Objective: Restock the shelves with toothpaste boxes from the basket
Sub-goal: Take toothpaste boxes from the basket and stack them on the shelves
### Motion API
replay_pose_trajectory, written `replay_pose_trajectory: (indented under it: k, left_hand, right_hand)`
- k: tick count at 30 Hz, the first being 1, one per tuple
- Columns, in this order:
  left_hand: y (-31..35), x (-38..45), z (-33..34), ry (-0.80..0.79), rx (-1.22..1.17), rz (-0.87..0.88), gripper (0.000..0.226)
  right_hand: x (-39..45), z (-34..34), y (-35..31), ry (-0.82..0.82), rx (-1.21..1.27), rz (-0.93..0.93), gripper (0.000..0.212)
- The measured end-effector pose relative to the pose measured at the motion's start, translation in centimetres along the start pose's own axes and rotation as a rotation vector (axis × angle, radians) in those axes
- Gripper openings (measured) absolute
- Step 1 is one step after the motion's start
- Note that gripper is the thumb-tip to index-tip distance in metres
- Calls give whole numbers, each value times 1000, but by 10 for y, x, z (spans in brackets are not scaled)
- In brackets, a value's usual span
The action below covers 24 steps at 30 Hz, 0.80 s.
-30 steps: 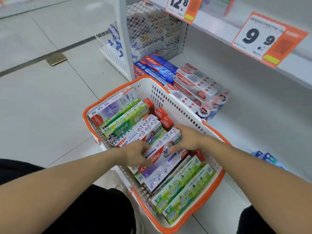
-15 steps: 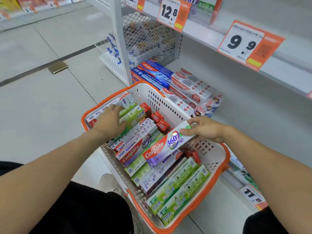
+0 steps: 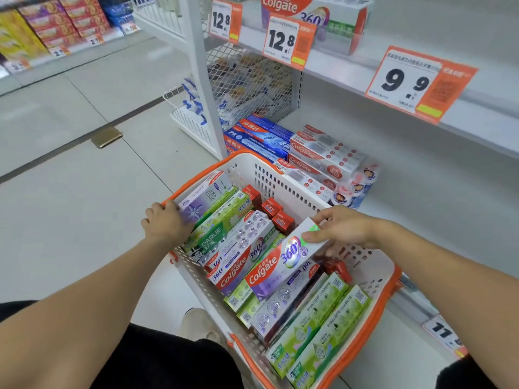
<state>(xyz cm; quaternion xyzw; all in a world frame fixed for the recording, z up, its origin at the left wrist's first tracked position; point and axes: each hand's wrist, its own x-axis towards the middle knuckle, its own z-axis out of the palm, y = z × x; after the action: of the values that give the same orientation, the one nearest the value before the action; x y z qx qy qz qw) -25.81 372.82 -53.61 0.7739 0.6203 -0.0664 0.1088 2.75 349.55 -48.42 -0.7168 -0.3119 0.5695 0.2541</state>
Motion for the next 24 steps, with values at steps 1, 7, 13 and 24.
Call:
replay_pose_trajectory:
  k: [1,7,13,24]
  left_hand:
    - [1,-3,-1,9,-25,11,62]
    - [27,-26,-35,-154,-304,-4,48]
    - [48,-57,-82,-738,-1162,-82,62]
    - [110,-127,-208,-562,-1390,442,39]
  right_hand:
    - [0,1,-1,-4,-3,3,43]
    - [-11,-7,-21,9,-36,-15,35]
    - [-40,-30,-36,109,54,-100,41]
    - [-117,-40,-64,342,470,-505,30]
